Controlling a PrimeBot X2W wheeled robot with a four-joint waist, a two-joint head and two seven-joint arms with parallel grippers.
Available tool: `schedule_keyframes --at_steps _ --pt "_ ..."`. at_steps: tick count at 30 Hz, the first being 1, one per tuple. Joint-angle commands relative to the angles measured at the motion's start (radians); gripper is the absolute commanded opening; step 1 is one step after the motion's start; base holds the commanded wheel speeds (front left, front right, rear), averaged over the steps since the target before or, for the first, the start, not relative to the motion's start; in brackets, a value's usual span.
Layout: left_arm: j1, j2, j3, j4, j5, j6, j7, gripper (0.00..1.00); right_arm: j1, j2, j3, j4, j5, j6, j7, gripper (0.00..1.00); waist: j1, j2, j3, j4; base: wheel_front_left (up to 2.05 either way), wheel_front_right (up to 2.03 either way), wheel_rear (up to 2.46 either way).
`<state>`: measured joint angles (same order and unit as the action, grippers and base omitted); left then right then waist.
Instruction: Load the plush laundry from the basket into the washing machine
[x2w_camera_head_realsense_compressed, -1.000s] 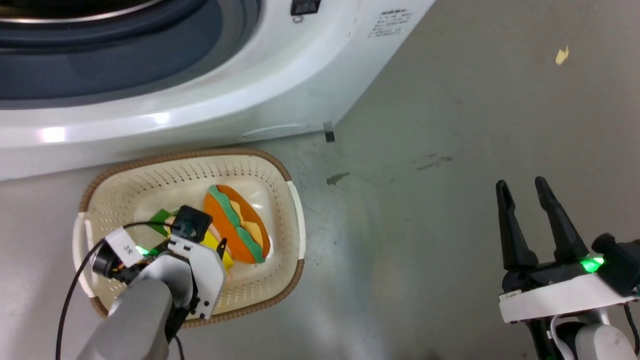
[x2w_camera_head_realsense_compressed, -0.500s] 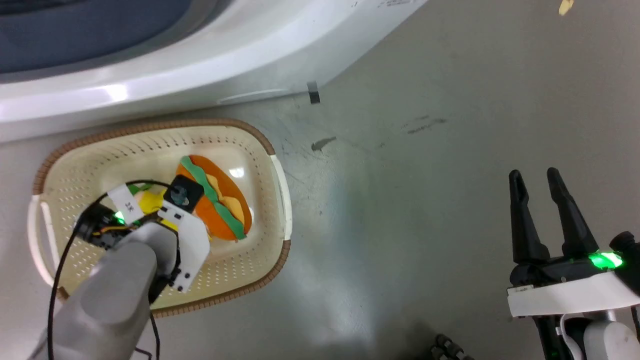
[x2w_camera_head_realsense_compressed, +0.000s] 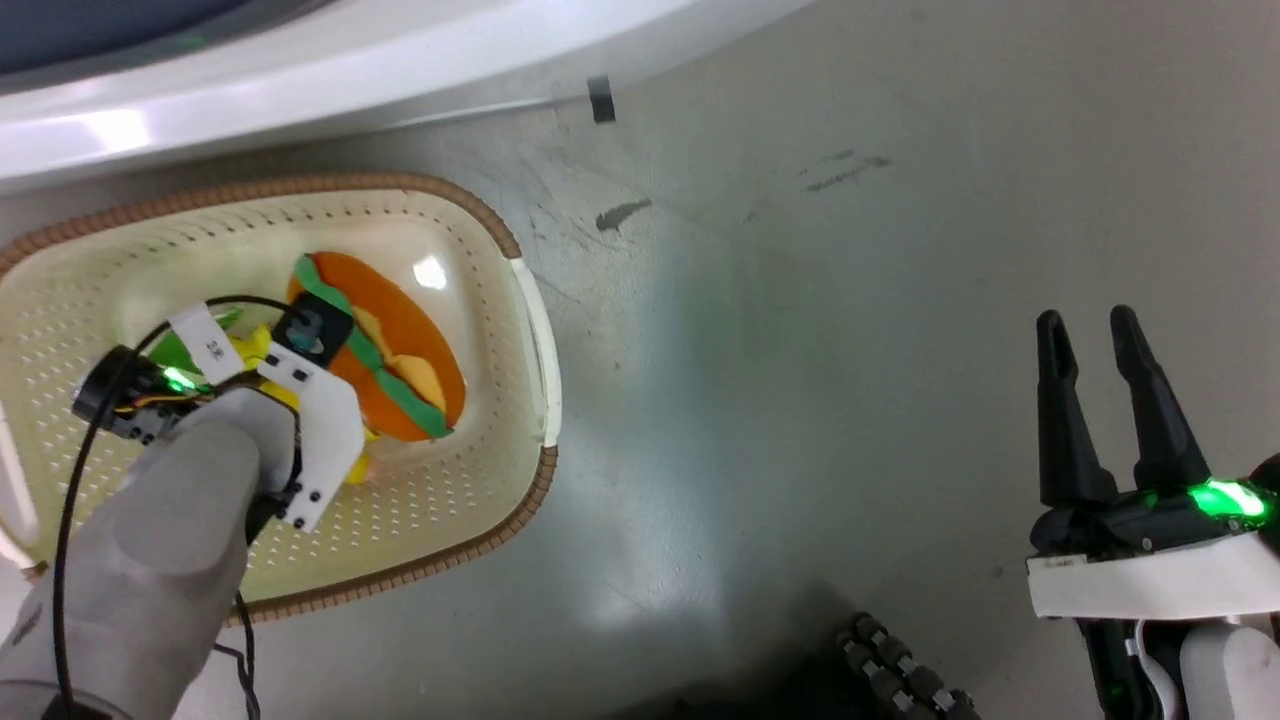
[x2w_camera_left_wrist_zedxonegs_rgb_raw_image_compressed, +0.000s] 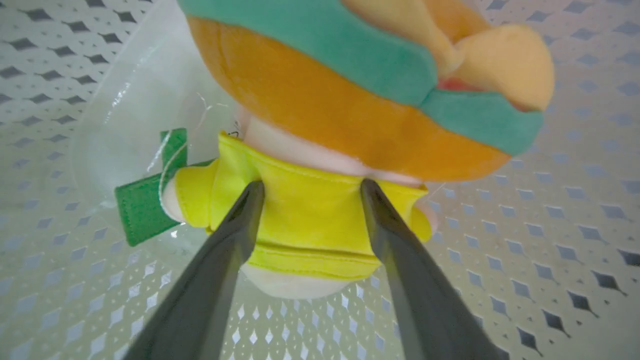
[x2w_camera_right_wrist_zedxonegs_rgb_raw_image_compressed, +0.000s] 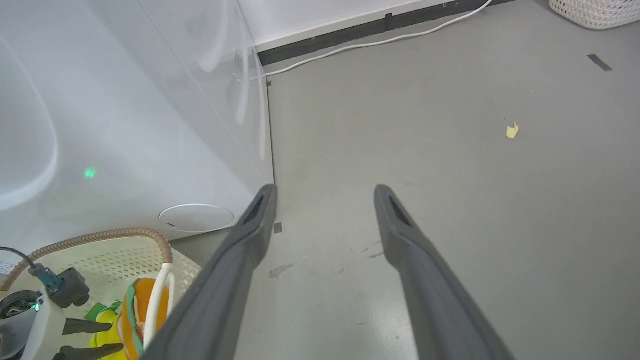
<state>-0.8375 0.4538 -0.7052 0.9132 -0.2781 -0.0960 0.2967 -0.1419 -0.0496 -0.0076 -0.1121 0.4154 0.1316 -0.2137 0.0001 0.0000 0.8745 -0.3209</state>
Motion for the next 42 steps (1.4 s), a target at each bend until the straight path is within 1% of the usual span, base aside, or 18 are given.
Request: schedule_keyframes --at_steps 1,4,5,6,7,15,19,21,29,36,39,42 --pt "-0.03 0.008 -0.018 0.025 -0.012 -0.003 -0.002 1.0 -0.023 -0.001 -0.002 -0.009 0.012 -0.001 -0.009 1.0 -0.0001 0.0 0.02 -0.008 0.0 0.0 0.0" --pt "-0.058 0.012 -0.041 0.065 -0.027 -0.009 -0.006 1.0 -0.028 -0.001 -0.003 -0.01 0.021 -0.001 -0.015 1.0 -0.0001 0.0 0.045 -0.015 0.0 0.0 0.0" --pt "-0.068 0.013 -0.05 0.078 -0.03 -0.01 -0.007 0.91 -0.031 -0.001 -0.005 -0.01 0.024 -0.001 -0.017 1.0 -0.0001 0.0 0.053 -0.017 0.0 0.0 0.0" --pt "-0.077 0.014 -0.059 0.089 -0.035 -0.012 -0.012 0.34 -0.034 -0.001 -0.007 -0.009 0.027 -0.001 -0.02 1.0 -0.0001 0.0 0.062 -0.02 0.0 0.0 0.0" --pt "-0.086 0.015 -0.067 0.098 -0.04 -0.014 -0.021 0.0 -0.038 -0.001 -0.009 -0.008 0.03 -0.001 -0.022 1.0 -0.0001 0.0 0.07 -0.022 0.0 0.0 0.0" --pt "-0.141 0.038 -0.121 0.203 -0.091 -0.026 -0.089 0.0 -0.09 -0.001 -0.008 -0.006 0.046 -0.001 -0.038 1.0 -0.0001 0.0 0.099 -0.057 0.0 0.0 0.0" --pt "-0.155 0.058 -0.128 0.264 -0.129 -0.021 -0.138 0.0 -0.122 -0.001 0.006 0.008 0.052 -0.001 -0.047 1.0 -0.0001 0.0 0.085 -0.088 0.0 0.0 0.0" --pt "-0.142 0.061 -0.121 0.282 -0.147 -0.015 -0.167 0.0 -0.136 -0.001 0.013 0.019 0.045 -0.001 -0.048 1.0 -0.0001 0.0 0.057 -0.098 0.0 0.0 0.0" --pt "-0.019 -0.036 -0.095 0.304 -0.205 -0.008 -0.312 0.0 -0.113 -0.001 -0.054 0.045 -0.065 -0.001 -0.048 1.0 -0.0001 0.0 -0.188 -0.011 0.0 0.0 0.0" --pt "0.087 -0.147 -0.058 0.29 -0.272 -0.017 -0.496 0.0 -0.027 -0.001 -0.104 0.056 -0.153 -0.001 -0.048 1.0 -0.0001 0.0 -0.406 0.103 0.0 0.0 0.0" --pt "0.141 -0.178 -0.051 0.277 -0.288 -0.02 -0.536 0.0 0.007 -0.001 -0.097 0.059 -0.193 -0.001 -0.048 1.0 -0.0001 0.0 -0.486 0.139 0.0 0.0 0.0" --pt "0.195 -0.196 -0.037 0.244 -0.299 -0.016 -0.554 0.0 0.034 -0.001 -0.106 0.06 -0.215 -0.001 -0.048 1.0 -0.0001 0.0 -0.55 0.172 0.0 0.0 0.0"
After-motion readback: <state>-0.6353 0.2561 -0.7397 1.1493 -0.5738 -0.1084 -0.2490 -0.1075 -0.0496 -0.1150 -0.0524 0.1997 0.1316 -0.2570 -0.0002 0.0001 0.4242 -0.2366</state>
